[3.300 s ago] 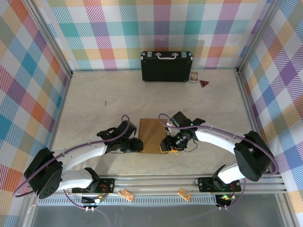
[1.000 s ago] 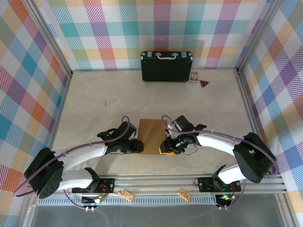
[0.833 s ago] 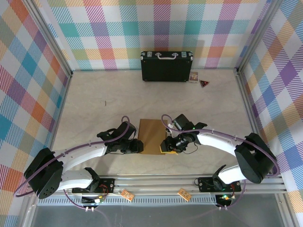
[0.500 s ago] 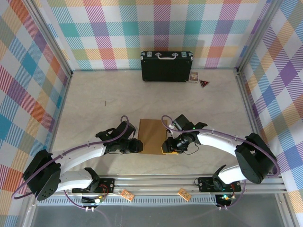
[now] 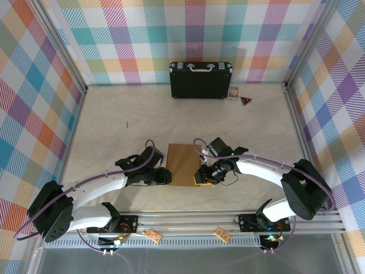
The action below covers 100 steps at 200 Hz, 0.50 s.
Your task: Fold the paper box
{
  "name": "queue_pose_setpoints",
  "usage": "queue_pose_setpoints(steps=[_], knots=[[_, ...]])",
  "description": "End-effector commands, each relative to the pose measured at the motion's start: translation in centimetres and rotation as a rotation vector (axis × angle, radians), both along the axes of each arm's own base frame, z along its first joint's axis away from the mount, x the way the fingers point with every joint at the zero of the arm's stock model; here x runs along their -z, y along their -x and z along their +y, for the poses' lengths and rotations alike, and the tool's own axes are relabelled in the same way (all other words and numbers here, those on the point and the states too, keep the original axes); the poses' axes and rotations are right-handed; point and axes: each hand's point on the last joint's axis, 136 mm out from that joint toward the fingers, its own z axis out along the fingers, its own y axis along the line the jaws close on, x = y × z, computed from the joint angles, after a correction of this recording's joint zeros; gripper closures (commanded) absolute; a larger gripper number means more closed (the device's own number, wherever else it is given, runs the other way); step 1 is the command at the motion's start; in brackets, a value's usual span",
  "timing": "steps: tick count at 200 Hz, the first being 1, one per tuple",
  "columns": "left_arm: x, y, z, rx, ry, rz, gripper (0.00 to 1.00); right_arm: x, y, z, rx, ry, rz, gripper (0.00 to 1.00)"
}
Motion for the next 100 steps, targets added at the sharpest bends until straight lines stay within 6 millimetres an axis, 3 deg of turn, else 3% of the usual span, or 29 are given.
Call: queue_pose_setpoints(steps=[1,100], knots=[[0.34,0.29,-0.32,0.022,-0.001,0.005,0.66,0.16,-0.04,0.42,-0.008,-0.023,0.013,0.65],[0.79,0.29,-0.30,0.019,0.012,-0.009,0.68,0.96,-0.32,-0.11,-0.023,0.021,-0.011,0.71]])
